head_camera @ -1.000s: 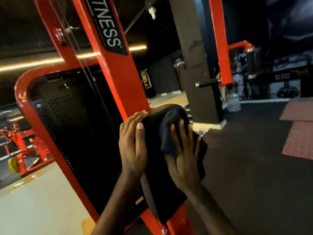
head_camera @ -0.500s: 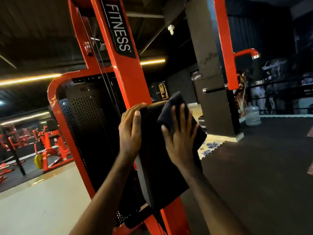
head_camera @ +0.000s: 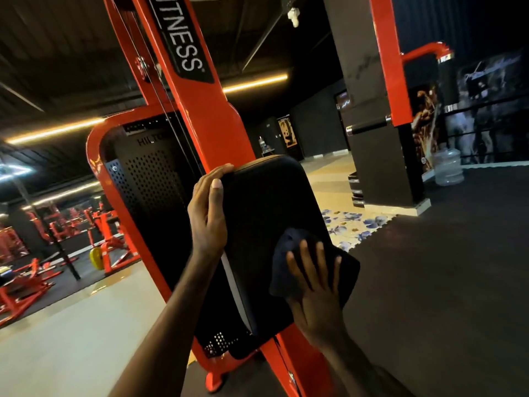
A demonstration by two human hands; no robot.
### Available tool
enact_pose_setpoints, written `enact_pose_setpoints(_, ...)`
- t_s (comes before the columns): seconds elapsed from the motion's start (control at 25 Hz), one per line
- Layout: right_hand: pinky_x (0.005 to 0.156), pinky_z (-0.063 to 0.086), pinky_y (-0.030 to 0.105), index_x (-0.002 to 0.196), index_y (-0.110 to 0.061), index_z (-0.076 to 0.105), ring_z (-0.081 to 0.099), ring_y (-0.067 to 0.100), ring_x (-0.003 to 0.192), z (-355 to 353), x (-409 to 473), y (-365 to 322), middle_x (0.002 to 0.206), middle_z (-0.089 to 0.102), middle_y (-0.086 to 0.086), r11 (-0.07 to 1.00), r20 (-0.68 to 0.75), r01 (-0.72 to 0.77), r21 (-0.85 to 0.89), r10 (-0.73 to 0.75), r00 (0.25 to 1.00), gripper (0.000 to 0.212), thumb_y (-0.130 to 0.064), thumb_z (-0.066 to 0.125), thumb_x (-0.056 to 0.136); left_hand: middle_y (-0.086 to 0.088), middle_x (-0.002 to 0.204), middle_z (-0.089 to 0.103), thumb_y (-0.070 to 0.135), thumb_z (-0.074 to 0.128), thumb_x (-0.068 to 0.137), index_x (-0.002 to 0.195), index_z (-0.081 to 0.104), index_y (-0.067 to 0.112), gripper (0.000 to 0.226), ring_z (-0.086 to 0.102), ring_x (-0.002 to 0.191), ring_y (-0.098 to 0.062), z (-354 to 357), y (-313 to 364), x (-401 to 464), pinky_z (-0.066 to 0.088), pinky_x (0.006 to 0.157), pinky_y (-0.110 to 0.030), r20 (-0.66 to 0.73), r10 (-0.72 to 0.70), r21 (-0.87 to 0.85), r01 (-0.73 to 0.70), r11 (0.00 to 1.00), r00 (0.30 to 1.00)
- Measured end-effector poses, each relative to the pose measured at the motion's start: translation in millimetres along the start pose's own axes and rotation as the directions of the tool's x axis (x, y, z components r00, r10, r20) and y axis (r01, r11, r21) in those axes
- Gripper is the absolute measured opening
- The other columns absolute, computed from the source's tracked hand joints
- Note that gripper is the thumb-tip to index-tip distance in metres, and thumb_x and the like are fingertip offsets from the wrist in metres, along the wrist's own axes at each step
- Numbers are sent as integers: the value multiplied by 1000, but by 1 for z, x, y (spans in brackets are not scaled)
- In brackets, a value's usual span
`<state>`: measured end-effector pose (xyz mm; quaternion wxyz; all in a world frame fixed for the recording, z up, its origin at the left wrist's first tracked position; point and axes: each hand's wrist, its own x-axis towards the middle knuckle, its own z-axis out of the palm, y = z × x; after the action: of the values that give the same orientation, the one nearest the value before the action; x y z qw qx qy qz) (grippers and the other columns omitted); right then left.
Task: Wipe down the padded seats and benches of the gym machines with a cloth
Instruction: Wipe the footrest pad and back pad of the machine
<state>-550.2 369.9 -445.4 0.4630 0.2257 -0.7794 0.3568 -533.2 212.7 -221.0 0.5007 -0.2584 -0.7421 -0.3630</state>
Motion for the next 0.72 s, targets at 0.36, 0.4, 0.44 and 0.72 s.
enact_pose_setpoints(0.36,116,13,83,169,-31,9,4,43,161,7,-5,-22,177,5,7,998,30,48,-49,-46,998,72,-56,32,106,5,136,65,21,37,113,136,66,15,38,56,133,-28,-3,-1,3,42,110,-63,30,-10,39,8,999,999)
enact_pose_setpoints(0.4,113,17,84,169,-32,9,5,42,161,7,-21,-14,177,5,6,998,28,51,-43,-50,998,71,-56,31,106,4,136,65,22,37,113,137,66,15,38,56,134,-28,-3,-1,3,42,111,-63,32,-12,43,10,999,999)
enact_pose_setpoints(0.44,113,18,84,169,-32,9,4,42,161,8,-23,-14,177,4,6,999,15,-13,-38,14,1000,71,-58,29,106,4,137,65,22,36,113,137,66,15,39,55,134,-28,-3,0,3,42,111,-63,31,-13,51,11,999,999)
enact_pose_setpoints(0.72,116,11,83,167,-36,18,7,45,160,15,11,-85,176,12,6,998,10,60,-23,-60,998,66,-61,32,107,-5,139,64,21,36,113,139,64,9,40,55,134,-30,-10,-5,8,41,112,-64,118,-23,20,21,1000,993)
